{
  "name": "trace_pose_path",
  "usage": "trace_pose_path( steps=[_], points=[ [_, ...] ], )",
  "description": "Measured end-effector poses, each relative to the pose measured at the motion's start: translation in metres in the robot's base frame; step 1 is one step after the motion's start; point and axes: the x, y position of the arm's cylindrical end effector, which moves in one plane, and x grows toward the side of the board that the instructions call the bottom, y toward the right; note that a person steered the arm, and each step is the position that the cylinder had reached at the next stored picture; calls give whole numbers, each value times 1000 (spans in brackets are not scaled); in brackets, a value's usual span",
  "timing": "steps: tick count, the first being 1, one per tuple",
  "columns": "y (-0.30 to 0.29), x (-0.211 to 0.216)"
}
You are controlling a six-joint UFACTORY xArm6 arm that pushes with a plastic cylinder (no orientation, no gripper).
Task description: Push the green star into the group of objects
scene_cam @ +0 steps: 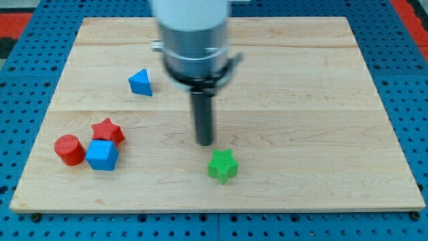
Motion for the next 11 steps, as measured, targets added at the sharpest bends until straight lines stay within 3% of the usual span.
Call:
trace_pose_path(
  steps=[1, 2, 3, 5, 6, 7, 9, 11],
  points=[
    [92, 15],
    [104, 55],
    [86, 44],
    [-2, 45],
    [-17, 62],
    [10, 82],
    [-135, 38],
    [-32, -96]
  ],
)
